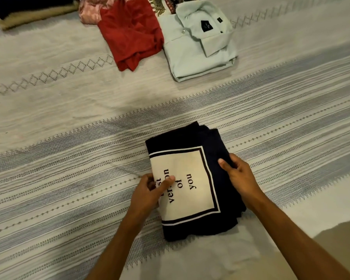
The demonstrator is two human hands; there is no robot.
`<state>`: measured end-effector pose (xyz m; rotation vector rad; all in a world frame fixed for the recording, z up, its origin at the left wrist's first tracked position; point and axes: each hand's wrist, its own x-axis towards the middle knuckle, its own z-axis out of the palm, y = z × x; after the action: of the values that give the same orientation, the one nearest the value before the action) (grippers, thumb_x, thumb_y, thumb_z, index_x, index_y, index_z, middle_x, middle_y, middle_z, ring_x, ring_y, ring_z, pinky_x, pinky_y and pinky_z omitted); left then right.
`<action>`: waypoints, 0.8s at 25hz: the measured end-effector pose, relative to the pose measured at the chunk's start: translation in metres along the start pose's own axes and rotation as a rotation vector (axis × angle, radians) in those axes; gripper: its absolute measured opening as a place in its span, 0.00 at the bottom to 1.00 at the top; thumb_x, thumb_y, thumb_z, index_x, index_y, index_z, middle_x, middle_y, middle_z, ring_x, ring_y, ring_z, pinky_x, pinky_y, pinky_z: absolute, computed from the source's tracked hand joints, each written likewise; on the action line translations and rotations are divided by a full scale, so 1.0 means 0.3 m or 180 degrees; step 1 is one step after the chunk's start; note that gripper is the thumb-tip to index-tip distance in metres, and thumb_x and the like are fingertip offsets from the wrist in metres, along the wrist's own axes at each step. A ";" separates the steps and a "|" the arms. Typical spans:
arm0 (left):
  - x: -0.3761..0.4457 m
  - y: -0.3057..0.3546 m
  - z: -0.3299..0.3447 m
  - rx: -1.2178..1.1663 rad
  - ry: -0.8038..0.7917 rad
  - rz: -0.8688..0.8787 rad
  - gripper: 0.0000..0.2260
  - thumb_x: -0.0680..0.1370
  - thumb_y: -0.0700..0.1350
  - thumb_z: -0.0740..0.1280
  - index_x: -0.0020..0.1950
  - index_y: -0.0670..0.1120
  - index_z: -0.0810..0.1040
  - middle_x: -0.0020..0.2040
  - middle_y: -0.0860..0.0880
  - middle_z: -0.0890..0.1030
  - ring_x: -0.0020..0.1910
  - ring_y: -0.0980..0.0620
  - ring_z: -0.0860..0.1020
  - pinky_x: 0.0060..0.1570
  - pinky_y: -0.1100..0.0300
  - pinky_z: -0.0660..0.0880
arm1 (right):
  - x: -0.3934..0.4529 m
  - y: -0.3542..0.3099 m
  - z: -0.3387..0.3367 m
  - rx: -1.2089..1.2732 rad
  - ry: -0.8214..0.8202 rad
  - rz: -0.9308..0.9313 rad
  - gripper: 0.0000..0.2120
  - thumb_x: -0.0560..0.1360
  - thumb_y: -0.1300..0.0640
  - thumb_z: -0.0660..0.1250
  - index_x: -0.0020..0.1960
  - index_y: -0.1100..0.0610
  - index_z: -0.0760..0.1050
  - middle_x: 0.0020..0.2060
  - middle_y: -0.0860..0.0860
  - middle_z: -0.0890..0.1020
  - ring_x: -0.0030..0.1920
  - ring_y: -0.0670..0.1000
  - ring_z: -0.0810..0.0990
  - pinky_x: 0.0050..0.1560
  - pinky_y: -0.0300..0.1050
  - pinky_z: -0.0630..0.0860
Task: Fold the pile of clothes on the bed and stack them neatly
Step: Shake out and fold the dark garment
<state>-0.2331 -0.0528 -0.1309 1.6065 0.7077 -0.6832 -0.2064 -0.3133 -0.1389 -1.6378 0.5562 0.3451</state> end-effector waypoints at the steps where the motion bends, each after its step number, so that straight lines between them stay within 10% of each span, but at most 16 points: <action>1: -0.007 0.003 0.015 0.0131 -0.0078 0.0062 0.27 0.67 0.63 0.78 0.62 0.56 0.76 0.54 0.57 0.85 0.47 0.59 0.85 0.41 0.64 0.79 | 0.006 -0.001 -0.002 -0.0117 0.0087 -0.0070 0.10 0.84 0.58 0.66 0.63 0.51 0.82 0.55 0.48 0.87 0.59 0.53 0.85 0.61 0.50 0.82; 5: 0.005 -0.005 0.058 -0.0025 0.0165 0.0130 0.23 0.69 0.61 0.80 0.60 0.58 0.77 0.52 0.59 0.86 0.49 0.58 0.85 0.45 0.61 0.80 | 0.032 -0.063 0.037 -0.0130 -0.0112 -0.0517 0.12 0.84 0.57 0.66 0.66 0.51 0.80 0.59 0.48 0.86 0.60 0.47 0.84 0.60 0.43 0.80; 11: -0.013 -0.012 0.073 -0.0898 0.0268 -0.0078 0.16 0.73 0.48 0.80 0.59 0.52 0.82 0.51 0.53 0.88 0.48 0.52 0.87 0.49 0.50 0.85 | 0.085 -0.004 0.060 -0.0820 0.0508 0.0357 0.11 0.80 0.54 0.72 0.60 0.53 0.75 0.55 0.50 0.84 0.56 0.51 0.84 0.49 0.39 0.77; 15: -0.095 0.119 0.091 -0.0325 0.0757 0.0714 0.13 0.75 0.48 0.78 0.55 0.58 0.79 0.48 0.57 0.87 0.43 0.62 0.85 0.39 0.63 0.81 | -0.034 -0.044 0.114 -0.2176 0.1288 -0.0214 0.17 0.81 0.50 0.68 0.66 0.56 0.71 0.62 0.56 0.76 0.64 0.58 0.72 0.61 0.54 0.72; 17: -0.184 0.225 0.113 0.0600 0.0876 0.1388 0.16 0.76 0.53 0.75 0.61 0.60 0.75 0.50 0.60 0.84 0.44 0.63 0.83 0.39 0.63 0.80 | -0.141 -0.083 0.149 -0.1450 0.1283 -0.0079 0.12 0.84 0.46 0.61 0.61 0.51 0.77 0.59 0.53 0.79 0.60 0.54 0.76 0.57 0.51 0.72; 20: -0.337 0.317 0.115 0.2313 0.0943 0.2729 0.25 0.70 0.54 0.78 0.64 0.58 0.72 0.51 0.58 0.77 0.44 0.57 0.79 0.37 0.60 0.78 | -0.245 -0.134 0.187 0.1620 0.0389 0.1491 0.22 0.83 0.38 0.58 0.47 0.53 0.83 0.47 0.55 0.84 0.44 0.55 0.83 0.45 0.48 0.78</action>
<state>-0.2271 -0.1060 0.0016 2.4634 -0.1141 -0.0387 -0.2407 -0.2436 -0.0747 -1.0316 1.0335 0.4060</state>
